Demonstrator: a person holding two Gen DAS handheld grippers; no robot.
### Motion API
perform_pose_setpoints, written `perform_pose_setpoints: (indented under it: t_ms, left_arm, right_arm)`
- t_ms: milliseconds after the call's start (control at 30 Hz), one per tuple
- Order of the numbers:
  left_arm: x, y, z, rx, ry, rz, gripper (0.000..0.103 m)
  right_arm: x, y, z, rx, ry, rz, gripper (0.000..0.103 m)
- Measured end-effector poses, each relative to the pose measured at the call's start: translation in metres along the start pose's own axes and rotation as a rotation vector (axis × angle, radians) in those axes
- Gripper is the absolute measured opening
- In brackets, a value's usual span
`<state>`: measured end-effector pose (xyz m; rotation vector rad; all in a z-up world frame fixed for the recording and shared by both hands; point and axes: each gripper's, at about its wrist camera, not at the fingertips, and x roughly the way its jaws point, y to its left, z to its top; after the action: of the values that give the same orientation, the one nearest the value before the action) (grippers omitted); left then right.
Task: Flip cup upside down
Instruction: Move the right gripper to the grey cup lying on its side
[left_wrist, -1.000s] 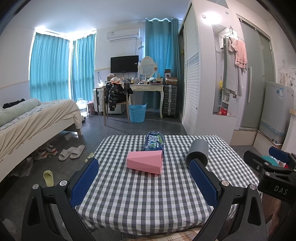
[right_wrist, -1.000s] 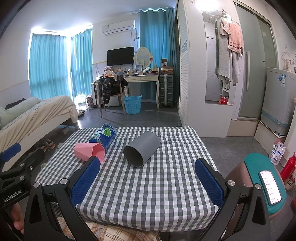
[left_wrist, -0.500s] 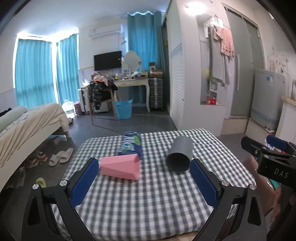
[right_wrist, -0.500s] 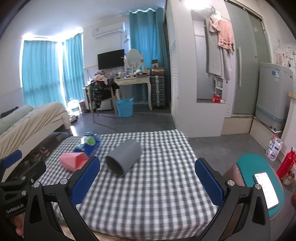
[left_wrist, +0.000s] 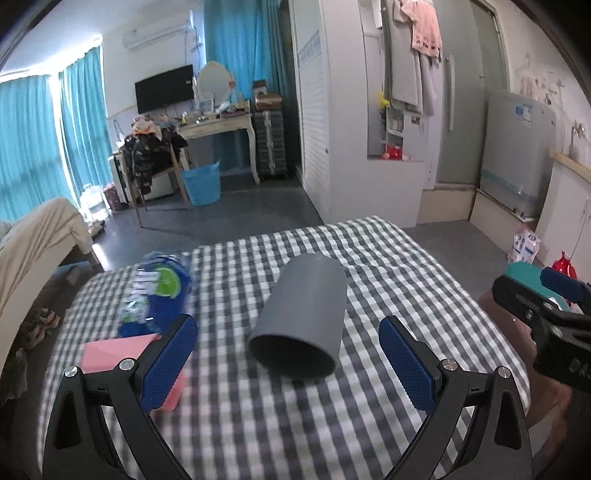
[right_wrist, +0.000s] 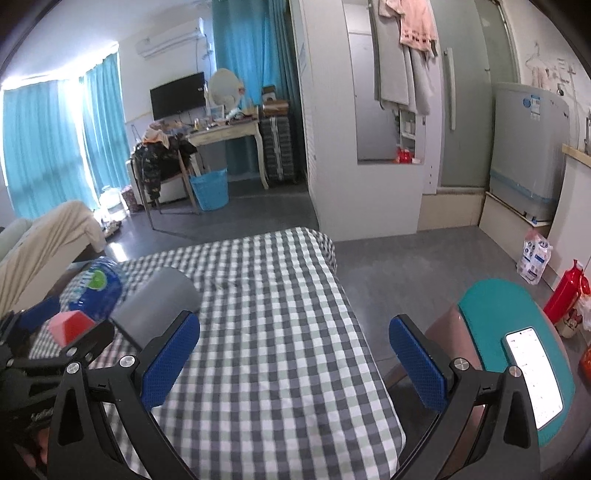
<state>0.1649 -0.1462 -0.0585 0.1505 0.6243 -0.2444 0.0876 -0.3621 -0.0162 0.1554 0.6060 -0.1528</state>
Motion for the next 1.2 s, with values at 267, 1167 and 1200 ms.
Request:
perform_pose_setpoints:
  t_ms: [267,1167,1200]
  left_arm:
    - [0.048,-0.007,-0.01,0.009,0.088,-0.043,0.1]
    - [0.001,-0.017,-0.048,0.027,0.153,-0.03,0.079]
    - [-0.005,-0.018,-0.051,0.022,0.154,-0.033,0.079]
  right_arm:
    - [0.035,-0.006,-0.004,-0.017,0.053,-0.009,0.103]
    - [-0.001,0.01,-0.018,-0.031,0.045,0.025,0.103]
    - [-0.005,0.011,-0.019,-0.033,0.042,0.028,0.103]
